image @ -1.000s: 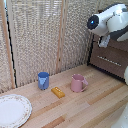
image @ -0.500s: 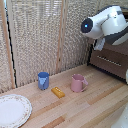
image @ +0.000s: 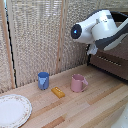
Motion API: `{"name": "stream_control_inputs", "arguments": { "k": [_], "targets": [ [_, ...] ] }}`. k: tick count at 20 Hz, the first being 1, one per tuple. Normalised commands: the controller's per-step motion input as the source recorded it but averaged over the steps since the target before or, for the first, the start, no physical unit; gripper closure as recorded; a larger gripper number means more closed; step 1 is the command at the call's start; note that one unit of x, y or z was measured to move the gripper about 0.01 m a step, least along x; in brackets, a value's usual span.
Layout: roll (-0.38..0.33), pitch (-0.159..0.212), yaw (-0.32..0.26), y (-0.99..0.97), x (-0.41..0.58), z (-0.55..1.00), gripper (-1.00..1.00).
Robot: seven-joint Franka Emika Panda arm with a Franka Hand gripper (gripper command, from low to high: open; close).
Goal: Propose to navigate your clamp on the clench of the first drawer. Use gentle force to register to the cabinet. Send posterior your swing mandate till over it lurks, a cup of pink essence. Fortify your grip after aiming concentric with the pink cup’s periphery. Manoeuvre the pink towards the cabinet's top. Drop your compression till the cup is resting inside.
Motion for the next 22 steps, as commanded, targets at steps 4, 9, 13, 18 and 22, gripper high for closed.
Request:
{"name": "stream_control_inputs", "arguments": {
  "k": [4, 9, 13, 18, 22],
  "targets": [
    [0.061, -0.002, -0.228, 0.36, 0.201, 0.01, -1.0],
    [0.191, -0.005, -0.107, 0.1, 0.013, 0.5, -1.0],
    [0.255, 0.009, -0.072, 0.24, -0.004, 0.4, -1.0],
    [0.308, 0.029, -0.104, 0.39, -0.013, 0.21, -1.0],
    [0.334, 0.09, -0.132, 0.37, 0.015, 0.07, -1.0]
  ]
}}
